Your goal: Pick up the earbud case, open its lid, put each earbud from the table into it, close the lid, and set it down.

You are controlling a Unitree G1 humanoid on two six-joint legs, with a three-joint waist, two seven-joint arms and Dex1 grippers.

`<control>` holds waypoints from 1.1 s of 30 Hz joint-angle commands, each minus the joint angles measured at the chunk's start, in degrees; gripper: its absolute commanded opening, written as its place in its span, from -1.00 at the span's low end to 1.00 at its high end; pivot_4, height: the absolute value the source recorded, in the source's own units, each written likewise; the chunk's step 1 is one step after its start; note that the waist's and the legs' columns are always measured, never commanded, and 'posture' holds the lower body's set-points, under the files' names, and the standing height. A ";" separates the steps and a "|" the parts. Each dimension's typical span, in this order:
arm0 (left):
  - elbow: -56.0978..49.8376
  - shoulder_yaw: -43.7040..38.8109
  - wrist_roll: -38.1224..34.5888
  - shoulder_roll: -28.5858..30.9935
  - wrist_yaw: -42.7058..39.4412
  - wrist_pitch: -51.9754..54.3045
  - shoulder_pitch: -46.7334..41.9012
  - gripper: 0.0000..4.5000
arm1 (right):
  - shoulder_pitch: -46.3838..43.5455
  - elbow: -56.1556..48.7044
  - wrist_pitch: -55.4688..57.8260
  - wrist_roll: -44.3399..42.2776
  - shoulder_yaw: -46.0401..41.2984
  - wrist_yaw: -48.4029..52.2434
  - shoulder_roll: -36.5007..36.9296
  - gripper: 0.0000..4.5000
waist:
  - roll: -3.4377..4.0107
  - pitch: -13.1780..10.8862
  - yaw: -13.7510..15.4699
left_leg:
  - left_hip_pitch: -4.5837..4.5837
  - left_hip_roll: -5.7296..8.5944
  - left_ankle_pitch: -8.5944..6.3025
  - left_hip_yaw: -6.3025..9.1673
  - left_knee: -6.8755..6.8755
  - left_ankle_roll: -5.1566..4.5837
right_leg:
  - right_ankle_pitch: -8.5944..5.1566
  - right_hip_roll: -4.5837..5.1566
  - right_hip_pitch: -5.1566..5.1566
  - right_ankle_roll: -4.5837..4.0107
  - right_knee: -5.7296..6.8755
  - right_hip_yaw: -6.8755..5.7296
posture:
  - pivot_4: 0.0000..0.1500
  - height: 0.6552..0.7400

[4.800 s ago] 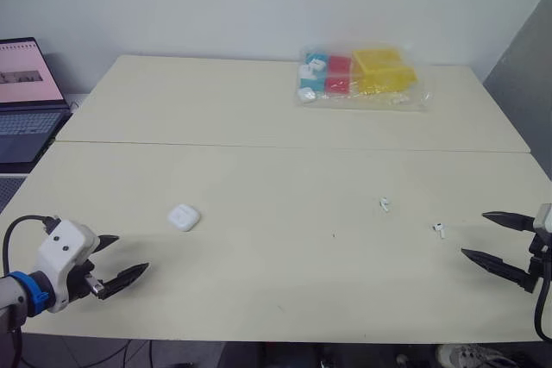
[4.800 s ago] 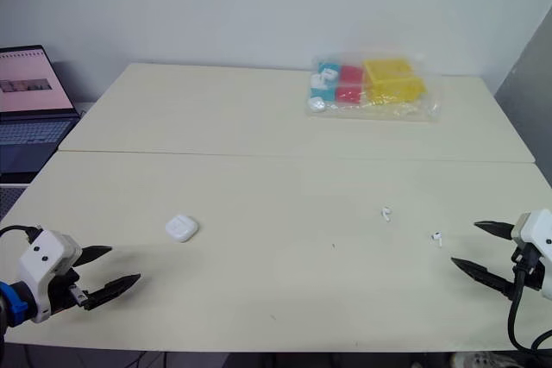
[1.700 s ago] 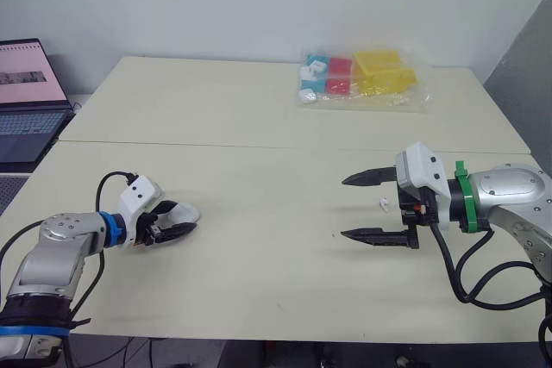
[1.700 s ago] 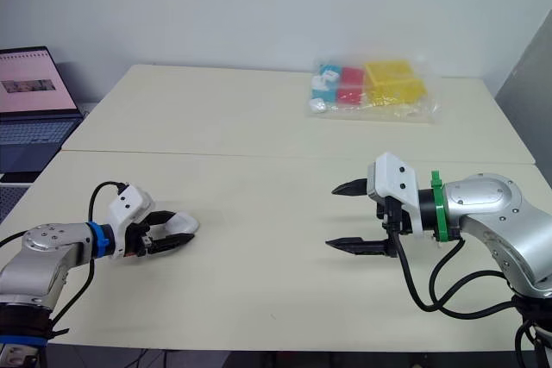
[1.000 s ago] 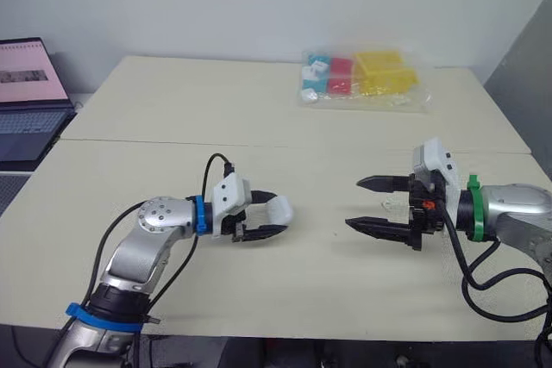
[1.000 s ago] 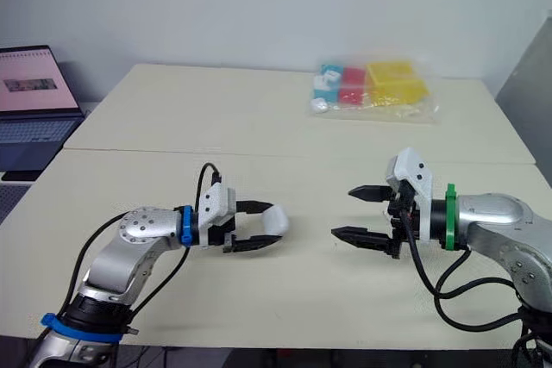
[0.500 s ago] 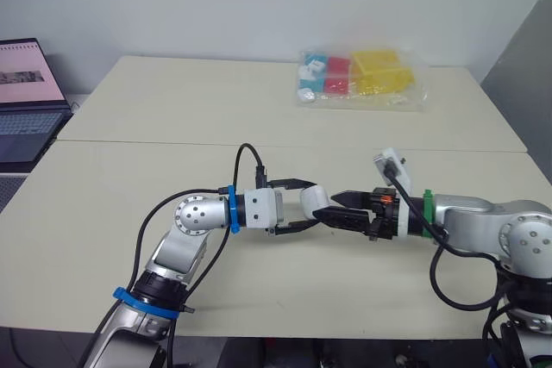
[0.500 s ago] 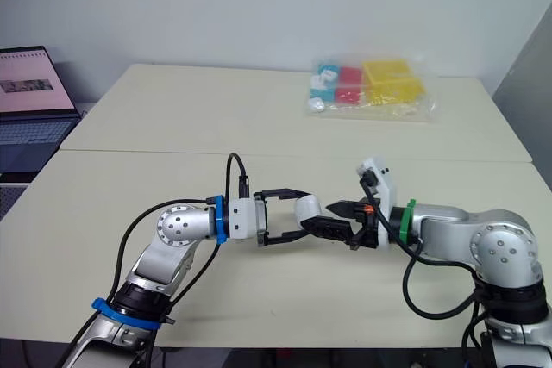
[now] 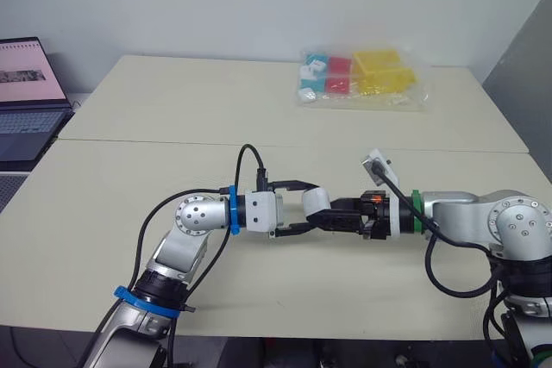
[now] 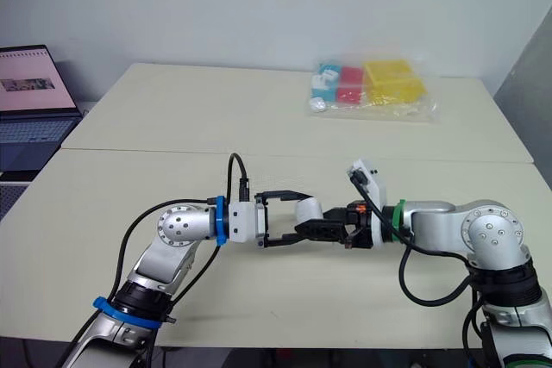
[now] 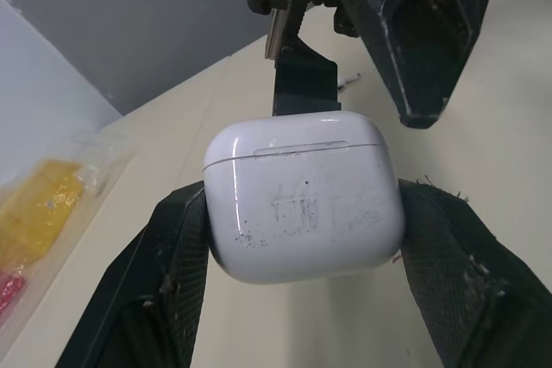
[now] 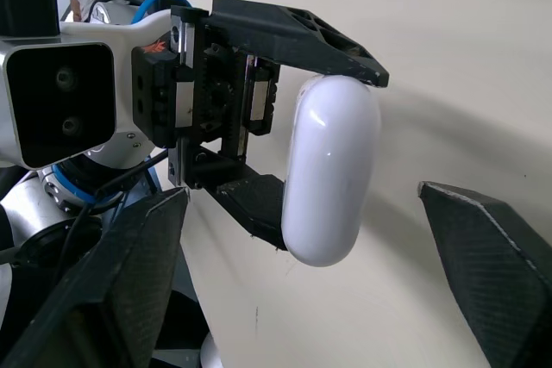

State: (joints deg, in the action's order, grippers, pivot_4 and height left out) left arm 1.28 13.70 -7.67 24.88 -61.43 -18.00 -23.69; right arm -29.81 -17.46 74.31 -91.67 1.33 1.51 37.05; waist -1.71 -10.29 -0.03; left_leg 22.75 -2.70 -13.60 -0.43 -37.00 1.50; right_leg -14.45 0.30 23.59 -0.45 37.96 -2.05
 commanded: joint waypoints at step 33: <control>-6.87 -1.66 -5.95 10.05 -2.41 31.29 -3.03 1.00 | -7.37 -2.70 -3.36 21.32 5.63 17.33 9.90 -0.66 | 0.05 -0.03 -0.14 | 0.28 -0.01 0.00 -0.07 0.03 0.00 | 0.00 -0.05 0.45 0.00 0.08 0.06 | 1.00 1.00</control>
State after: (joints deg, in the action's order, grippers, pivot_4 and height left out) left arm -2.04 12.97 -11.62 34.20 -62.53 8.25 -25.39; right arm -35.22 -16.50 73.17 -75.18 6.04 14.30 45.00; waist -1.66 -10.32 -0.16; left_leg 23.04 -2.73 -13.61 -0.50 -36.96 1.49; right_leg -14.45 0.24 24.06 -0.45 38.02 -1.99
